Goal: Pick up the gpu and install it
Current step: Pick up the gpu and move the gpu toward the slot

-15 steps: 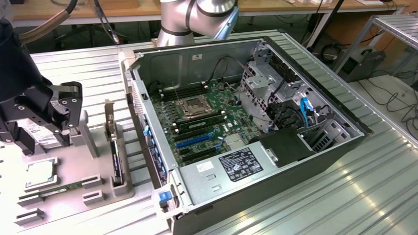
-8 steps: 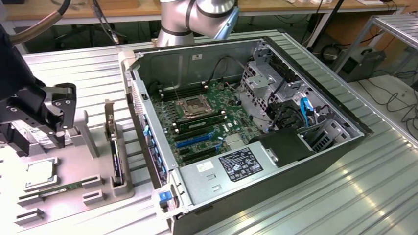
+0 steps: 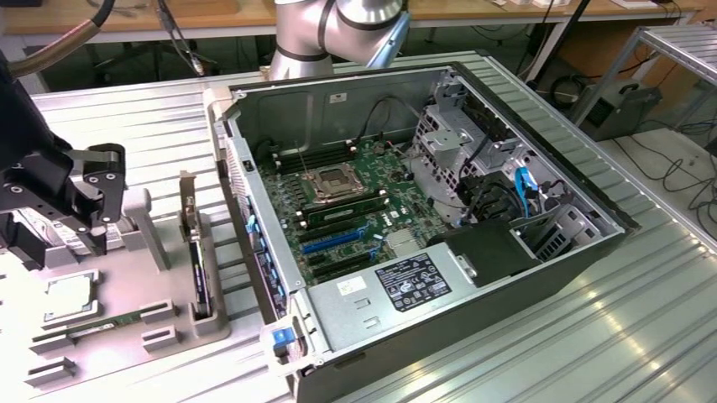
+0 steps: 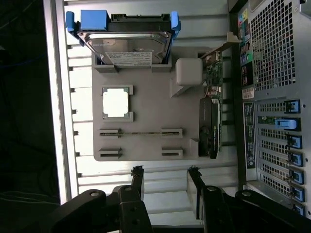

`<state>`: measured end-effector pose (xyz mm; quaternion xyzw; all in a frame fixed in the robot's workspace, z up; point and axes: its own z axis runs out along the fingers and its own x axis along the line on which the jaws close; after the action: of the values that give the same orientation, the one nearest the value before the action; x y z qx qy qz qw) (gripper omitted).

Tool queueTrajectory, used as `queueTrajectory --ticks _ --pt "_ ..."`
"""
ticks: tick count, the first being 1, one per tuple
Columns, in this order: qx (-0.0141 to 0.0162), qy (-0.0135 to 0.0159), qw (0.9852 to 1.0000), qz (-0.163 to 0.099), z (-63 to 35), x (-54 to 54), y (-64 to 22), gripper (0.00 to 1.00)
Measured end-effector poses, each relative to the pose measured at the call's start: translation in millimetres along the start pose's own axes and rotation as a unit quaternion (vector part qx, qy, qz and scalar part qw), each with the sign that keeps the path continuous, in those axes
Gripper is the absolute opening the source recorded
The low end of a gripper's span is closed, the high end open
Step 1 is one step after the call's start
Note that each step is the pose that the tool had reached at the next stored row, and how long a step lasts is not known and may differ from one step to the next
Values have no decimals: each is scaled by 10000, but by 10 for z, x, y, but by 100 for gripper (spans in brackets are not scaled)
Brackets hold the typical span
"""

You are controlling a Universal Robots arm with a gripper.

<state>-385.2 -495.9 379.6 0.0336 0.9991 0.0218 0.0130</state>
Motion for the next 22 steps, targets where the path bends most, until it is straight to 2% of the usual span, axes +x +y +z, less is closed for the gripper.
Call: queueTrajectory --ticks 22 --pt "1 -1 10000 0 46 69 -2 48"
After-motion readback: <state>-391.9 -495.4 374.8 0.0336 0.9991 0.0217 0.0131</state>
